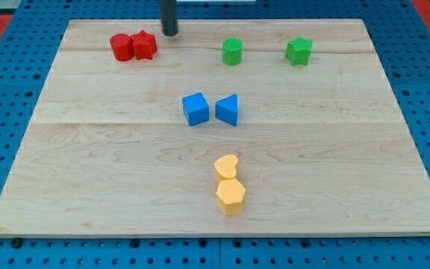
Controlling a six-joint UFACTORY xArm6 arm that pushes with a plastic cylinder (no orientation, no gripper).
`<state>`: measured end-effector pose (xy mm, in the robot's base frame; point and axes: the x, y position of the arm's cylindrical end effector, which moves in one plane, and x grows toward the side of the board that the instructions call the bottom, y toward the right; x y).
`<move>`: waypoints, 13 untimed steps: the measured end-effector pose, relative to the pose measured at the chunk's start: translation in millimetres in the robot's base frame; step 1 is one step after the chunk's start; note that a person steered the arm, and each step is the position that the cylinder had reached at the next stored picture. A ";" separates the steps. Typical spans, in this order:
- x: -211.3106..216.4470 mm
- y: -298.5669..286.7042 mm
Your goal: Move the red blocks towards the right
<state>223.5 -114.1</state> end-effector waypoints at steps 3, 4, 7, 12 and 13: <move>7.0 -66.2; 7.9 -39.4; 17.5 47.9; 26.8 -59.6; 40.8 -36.1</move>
<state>264.4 -150.1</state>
